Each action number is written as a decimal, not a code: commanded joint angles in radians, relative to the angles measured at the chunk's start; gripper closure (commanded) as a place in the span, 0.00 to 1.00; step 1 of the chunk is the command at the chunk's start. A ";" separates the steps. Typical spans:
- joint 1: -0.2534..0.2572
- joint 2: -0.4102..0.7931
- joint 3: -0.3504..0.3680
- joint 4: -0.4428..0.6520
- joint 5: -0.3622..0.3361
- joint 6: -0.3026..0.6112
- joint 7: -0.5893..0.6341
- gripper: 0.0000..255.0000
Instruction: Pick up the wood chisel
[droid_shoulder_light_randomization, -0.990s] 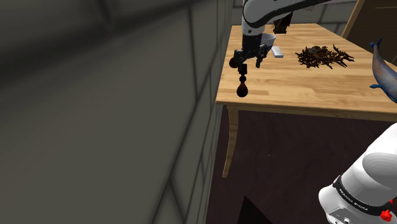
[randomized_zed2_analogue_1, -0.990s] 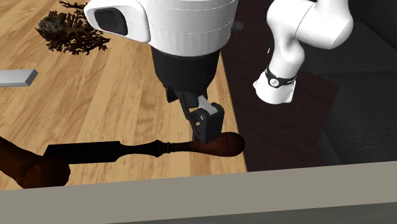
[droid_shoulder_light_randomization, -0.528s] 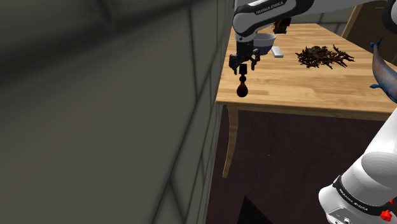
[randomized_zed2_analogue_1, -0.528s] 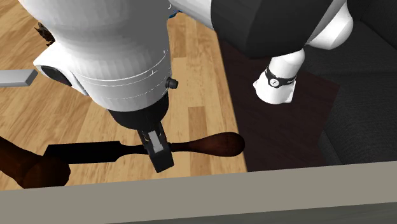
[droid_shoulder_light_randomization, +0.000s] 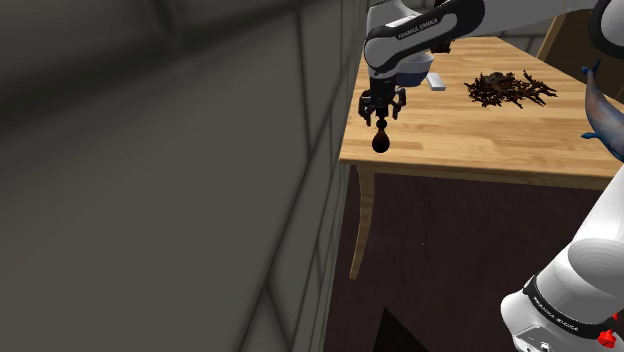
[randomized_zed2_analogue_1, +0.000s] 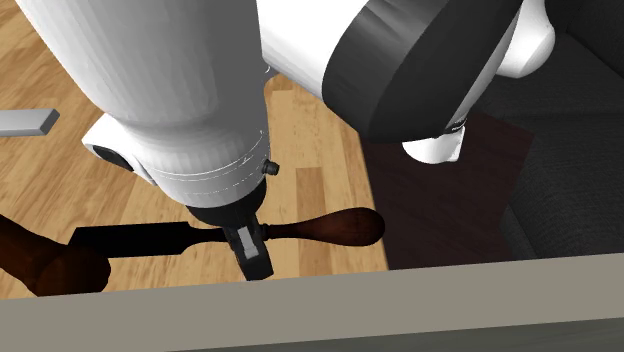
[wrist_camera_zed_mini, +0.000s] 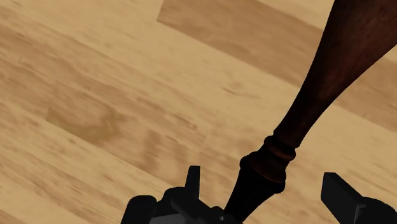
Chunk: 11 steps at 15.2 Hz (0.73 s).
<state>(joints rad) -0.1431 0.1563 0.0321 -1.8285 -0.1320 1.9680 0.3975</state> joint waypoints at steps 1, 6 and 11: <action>0.000 0.000 0.000 -0.003 0.000 0.003 0.000 1.00; 0.000 0.000 0.000 -0.003 0.000 0.003 0.000 1.00; 0.000 -0.004 0.000 0.006 0.001 -0.009 -0.001 1.00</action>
<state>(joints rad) -0.1427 0.1533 0.0326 -1.8284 -0.1316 1.9654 0.3978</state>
